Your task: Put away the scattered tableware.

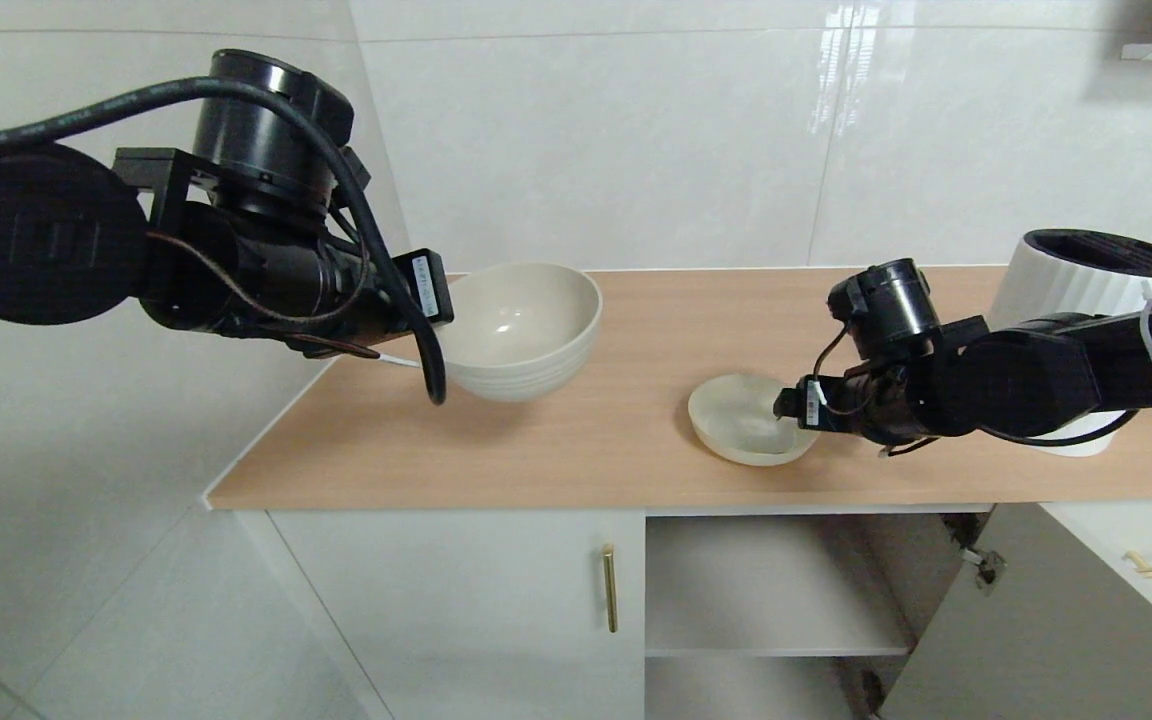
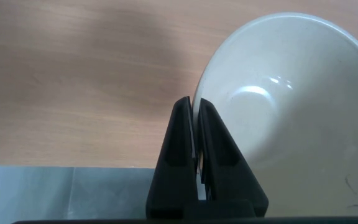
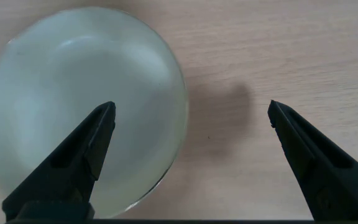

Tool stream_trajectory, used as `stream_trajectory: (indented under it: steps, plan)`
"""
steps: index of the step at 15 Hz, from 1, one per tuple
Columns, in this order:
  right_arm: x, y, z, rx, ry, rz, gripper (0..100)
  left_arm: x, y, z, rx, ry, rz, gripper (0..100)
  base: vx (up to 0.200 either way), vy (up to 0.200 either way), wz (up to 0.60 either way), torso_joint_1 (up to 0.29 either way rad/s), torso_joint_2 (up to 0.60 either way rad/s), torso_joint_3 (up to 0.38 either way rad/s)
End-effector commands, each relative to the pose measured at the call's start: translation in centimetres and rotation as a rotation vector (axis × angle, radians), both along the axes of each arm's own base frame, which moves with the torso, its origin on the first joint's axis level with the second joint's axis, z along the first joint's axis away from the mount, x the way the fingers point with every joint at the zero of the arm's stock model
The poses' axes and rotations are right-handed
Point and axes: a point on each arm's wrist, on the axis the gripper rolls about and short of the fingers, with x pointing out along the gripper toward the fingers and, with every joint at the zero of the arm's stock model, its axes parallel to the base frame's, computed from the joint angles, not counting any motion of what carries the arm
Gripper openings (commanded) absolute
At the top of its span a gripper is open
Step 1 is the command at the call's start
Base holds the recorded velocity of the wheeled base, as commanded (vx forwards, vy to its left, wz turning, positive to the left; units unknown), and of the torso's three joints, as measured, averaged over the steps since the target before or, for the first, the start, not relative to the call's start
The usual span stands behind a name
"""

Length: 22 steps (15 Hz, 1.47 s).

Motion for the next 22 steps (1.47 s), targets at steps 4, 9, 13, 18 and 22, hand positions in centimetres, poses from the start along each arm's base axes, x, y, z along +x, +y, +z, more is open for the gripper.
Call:
stream_trajectory:
  steps: [4,9,13,18,22]
  plan:
    - [0.6,0.1,-0.8,-0.006,0.016,-0.005,100,0.0,0.0,-0.1,0.001,0.004,0.002,0,0.000,0.000,0.00,0.000,0.00,0.000]
    - [0.6,0.2,-1.0,0.015,0.020,-0.011,0,-0.2,-0.6,-0.2,0.003,0.008,-0.017,0,0.000,0.000,0.00,0.000,0.00,0.000]
    - [0.6,0.2,-0.9,0.017,0.019,-0.012,0,-0.3,-0.6,-0.3,0.003,0.008,-0.018,0,0.000,0.000,0.00,0.000,0.00,0.000]
    - [-0.6,-0.2,0.9,0.040,-0.016,-0.012,0,-0.9,-1.4,-0.3,-0.010,0.012,-0.040,0,0.000,0.000,0.00,0.000,0.00,0.000]
    - [-5.8,-0.3,4.5,0.058,-0.081,0.063,0,-3.3,-1.0,0.2,-0.038,-0.029,-0.059,0,0.000,0.000,0.00,0.000,0.00,0.000]
